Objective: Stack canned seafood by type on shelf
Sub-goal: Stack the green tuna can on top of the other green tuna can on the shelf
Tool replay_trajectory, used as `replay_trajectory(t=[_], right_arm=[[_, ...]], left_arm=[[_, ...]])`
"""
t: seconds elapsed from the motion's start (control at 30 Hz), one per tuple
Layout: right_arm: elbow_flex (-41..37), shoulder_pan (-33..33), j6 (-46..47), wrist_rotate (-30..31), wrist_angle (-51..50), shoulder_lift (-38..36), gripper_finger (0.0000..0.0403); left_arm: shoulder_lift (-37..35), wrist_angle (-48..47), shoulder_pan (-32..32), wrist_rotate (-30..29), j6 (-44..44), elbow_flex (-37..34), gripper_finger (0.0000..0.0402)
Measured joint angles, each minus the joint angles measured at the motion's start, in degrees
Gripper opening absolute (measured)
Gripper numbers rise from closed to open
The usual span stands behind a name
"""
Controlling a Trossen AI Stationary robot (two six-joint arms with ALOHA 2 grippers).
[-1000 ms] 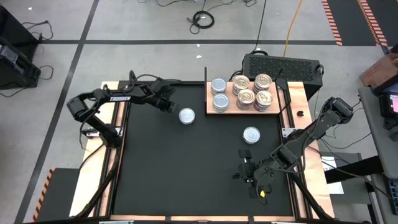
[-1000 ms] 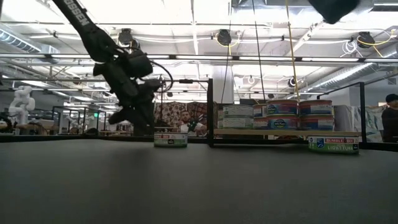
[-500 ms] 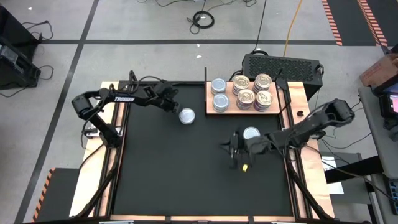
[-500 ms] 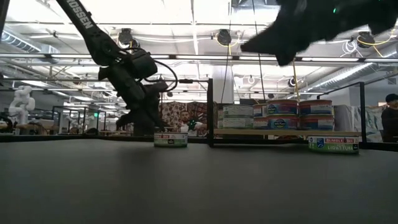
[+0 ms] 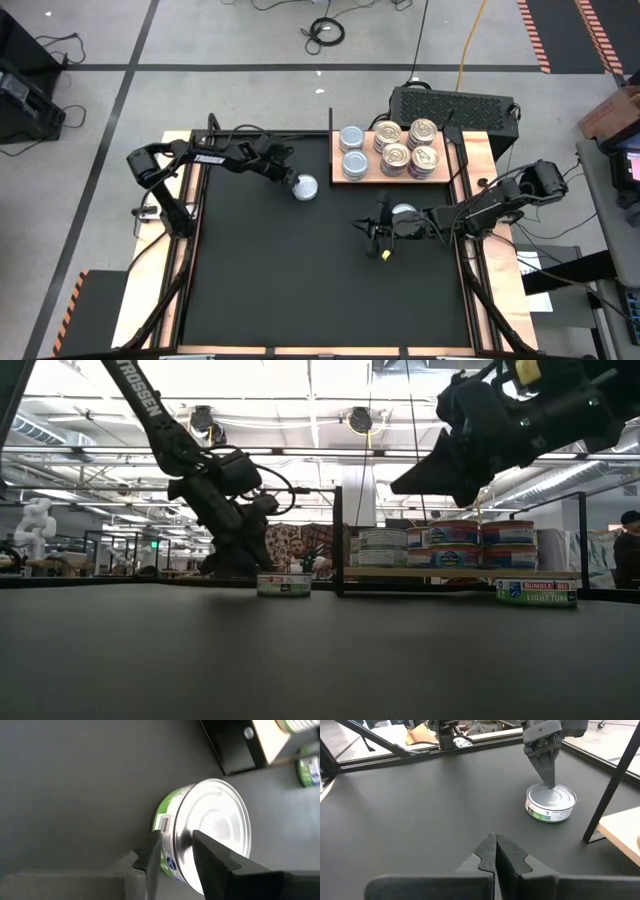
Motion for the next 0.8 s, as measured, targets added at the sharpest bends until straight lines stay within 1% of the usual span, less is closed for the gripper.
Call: replay_trajectory(t=[0.1, 0.23, 0.27, 0.37, 0.47, 0.57, 0.8], right_arm=[[0.0, 0.0, 0.2, 0.0, 0.2, 0.0, 0.0000], [0.0, 0.0, 0.1, 0.0, 0.5, -0.1, 0.0000], [0.0, 0.0, 0.2, 0.0, 0.4, -0.1, 0.0000], [0.0, 0.0, 0.2, 0.0, 0.4, -0.1, 0.0000], [0.0, 0.0, 0.2, -1.3, 0.5, -0.1, 0.0000], [0.0, 0.0, 0.5, -1.5, 0.5, -0.1, 0.0000], [0.0, -0.1, 0.6, -1.5, 0.5, -0.1, 0.0000]], left_arm=[[0.1, -2.2, 0.0, 1.5, 0.0, 1.1, 0.0083], [0.0, -4.0, 0.0, 2.2, 1.2, 1.6, 0.0017], [0.0, -4.0, 0.0, 2.4, 1.3, 1.6, 0.0010], [0.0, -4.1, 0.1, 3.7, 1.0, 1.6, 0.0007], [0.2, -3.3, 0.9, 7.3, -2.0, 1.5, 0.0003], [0.2, -0.2, 2.5, 10.7, -5.1, 1.4, 0.0002], [0.2, 7.8, 6.8, 14.0, -11.0, 1.5, 0.0001]])
